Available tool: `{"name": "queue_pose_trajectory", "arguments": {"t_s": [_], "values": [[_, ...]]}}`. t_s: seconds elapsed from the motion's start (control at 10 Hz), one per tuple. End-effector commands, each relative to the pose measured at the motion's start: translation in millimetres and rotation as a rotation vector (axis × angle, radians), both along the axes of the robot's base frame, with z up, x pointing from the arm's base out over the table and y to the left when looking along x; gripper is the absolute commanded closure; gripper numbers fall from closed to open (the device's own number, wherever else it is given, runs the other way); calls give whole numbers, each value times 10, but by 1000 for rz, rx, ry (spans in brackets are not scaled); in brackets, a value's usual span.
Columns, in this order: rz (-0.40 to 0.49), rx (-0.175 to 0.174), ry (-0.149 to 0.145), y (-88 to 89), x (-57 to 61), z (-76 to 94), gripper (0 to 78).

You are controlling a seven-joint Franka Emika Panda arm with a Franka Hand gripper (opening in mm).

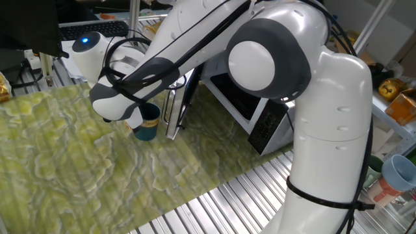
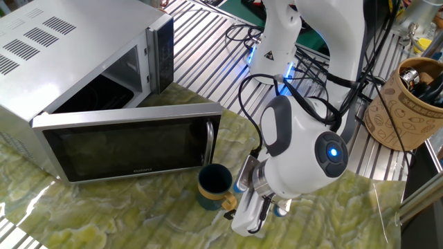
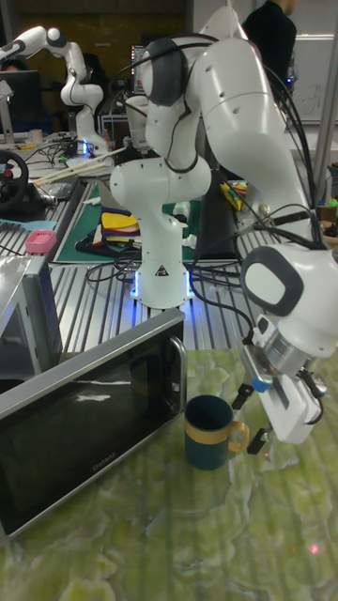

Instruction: Put the bowl into the microwave

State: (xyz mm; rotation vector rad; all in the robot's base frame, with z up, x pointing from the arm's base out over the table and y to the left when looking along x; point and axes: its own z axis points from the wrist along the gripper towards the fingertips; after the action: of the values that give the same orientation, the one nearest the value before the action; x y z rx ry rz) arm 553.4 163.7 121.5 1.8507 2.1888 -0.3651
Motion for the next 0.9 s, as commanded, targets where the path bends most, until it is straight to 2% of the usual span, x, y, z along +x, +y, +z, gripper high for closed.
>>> {"name": "queue_pose_trajectory", "arguments": {"t_s": [0.1,0.9], "values": [[4,-88,-14,-15,15,-7,1],[8,-90,-20,-31,11,-23,1]]}}
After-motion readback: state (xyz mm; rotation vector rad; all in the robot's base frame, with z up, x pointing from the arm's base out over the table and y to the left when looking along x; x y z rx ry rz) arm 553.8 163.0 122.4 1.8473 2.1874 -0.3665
